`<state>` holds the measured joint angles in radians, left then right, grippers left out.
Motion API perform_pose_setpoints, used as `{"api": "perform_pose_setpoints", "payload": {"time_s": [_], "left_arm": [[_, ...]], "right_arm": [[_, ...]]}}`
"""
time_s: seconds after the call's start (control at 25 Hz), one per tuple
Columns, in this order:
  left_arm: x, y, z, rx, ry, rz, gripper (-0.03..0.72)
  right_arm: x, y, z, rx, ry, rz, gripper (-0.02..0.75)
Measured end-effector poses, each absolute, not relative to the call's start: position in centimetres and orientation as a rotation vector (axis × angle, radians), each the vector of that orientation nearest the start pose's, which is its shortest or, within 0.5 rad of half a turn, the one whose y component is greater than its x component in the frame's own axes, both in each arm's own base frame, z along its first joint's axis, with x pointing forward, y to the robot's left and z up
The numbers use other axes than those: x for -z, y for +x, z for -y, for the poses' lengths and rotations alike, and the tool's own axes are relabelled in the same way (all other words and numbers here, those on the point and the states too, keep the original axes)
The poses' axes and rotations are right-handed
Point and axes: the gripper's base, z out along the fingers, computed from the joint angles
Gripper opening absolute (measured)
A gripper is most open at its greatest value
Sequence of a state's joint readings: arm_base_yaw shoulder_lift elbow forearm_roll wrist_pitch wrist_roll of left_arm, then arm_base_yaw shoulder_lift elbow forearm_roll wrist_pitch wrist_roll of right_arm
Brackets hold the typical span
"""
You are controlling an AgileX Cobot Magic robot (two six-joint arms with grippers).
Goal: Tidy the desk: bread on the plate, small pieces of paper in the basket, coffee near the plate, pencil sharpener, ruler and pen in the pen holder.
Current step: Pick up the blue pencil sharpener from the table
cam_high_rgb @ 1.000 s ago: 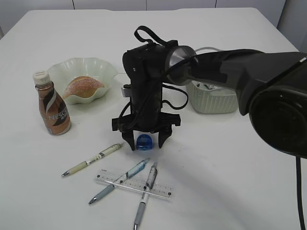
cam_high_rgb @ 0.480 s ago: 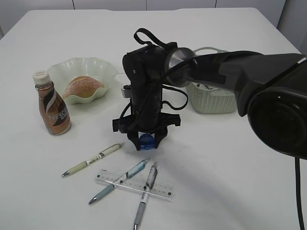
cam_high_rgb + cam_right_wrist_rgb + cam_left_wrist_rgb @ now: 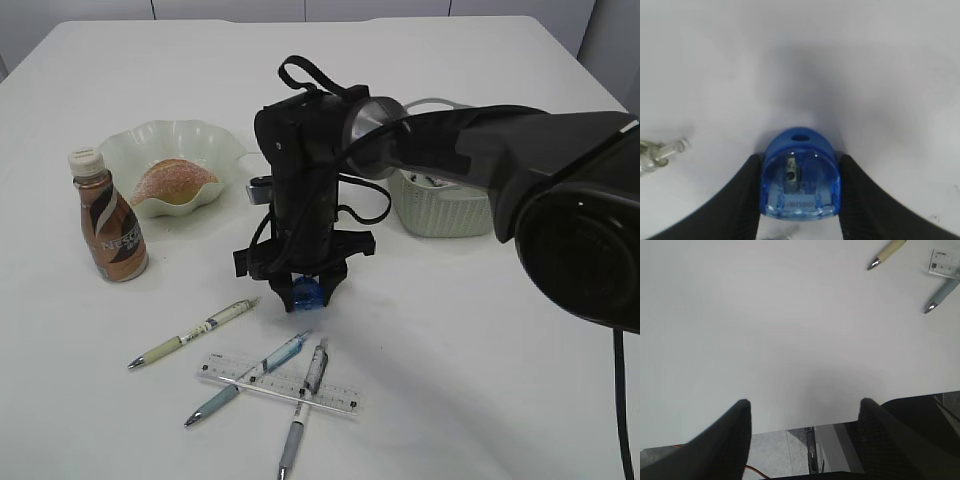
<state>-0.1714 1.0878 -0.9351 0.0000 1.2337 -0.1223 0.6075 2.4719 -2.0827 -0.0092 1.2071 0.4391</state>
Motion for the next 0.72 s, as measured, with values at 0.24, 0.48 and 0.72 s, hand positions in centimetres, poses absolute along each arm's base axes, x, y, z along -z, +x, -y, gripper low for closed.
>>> {"api": "perform_pose_setpoints", "payload": {"time_s": [0.24, 0.48, 0.72], "left_arm": [[-30.9, 17.6, 3.1, 0.057, 0.071, -2.871, 0.486], [-30.9, 17.6, 3.1, 0.057, 0.071, -2.871, 0.486], [-30.9, 17.6, 3.1, 0.057, 0.071, -2.871, 0.486]], "right_arm": [[-14.0, 41.6, -28.8, -0.066, -0.515, -2.983, 0.312], [-15.4, 41.6, -28.8, -0.072, -0.714, -2.911, 0.312], [-19.4, 41.2, -28.6, -0.101, -0.865, -2.793, 0.312]]}}
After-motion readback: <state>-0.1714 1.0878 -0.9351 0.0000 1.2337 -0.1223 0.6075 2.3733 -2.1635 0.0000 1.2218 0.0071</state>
